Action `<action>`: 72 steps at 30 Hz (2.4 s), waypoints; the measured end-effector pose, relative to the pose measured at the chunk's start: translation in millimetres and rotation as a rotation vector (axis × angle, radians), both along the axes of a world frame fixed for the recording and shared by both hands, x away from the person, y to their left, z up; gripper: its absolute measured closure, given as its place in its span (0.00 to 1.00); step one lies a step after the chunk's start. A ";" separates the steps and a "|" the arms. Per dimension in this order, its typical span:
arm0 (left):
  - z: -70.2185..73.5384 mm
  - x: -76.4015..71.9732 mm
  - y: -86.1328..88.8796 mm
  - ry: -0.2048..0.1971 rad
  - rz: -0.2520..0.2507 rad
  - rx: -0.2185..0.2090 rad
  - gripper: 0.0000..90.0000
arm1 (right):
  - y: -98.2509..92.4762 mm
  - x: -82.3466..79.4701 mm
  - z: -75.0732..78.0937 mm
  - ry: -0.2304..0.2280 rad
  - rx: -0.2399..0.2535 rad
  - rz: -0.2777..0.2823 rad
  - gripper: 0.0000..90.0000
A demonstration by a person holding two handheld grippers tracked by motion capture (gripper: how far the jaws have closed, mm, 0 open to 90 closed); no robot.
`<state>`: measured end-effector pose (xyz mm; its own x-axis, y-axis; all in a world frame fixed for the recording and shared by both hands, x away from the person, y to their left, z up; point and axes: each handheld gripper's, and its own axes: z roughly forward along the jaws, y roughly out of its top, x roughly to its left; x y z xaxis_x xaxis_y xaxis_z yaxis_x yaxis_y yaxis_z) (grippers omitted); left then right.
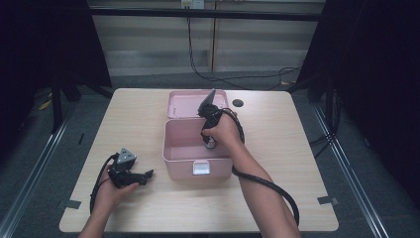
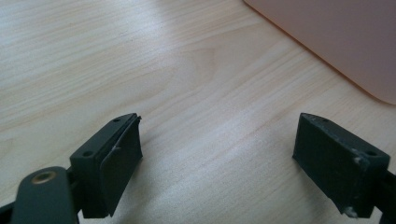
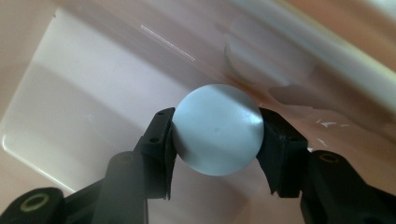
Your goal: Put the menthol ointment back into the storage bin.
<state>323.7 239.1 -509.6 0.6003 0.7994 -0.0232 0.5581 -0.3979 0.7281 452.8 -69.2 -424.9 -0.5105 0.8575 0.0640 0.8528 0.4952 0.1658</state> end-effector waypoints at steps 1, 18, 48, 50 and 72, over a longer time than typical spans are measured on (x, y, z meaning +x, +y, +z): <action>0.0 0.0 0.1 0.000 -0.001 0.001 0.16 | 0.6 0.1 -0.8 0.002 0.001 0.000 0.56; 0.3 0.4 0.6 0.000 -0.008 0.008 0.16 | 7.1 0.2 -11.7 -0.003 0.020 -0.017 0.56; 0.3 0.5 0.6 -0.002 -0.008 0.010 0.16 | 8.0 -2.2 -17.8 -0.012 0.006 0.022 0.48; 0.2 0.5 0.6 -0.002 -0.008 0.009 0.16 | 8.6 -2.2 -17.7 -0.009 0.002 0.025 0.47; 0.2 0.8 0.3 -0.002 -0.004 0.006 0.16 | 8.7 -5.7 -7.4 -0.013 0.007 0.042 0.39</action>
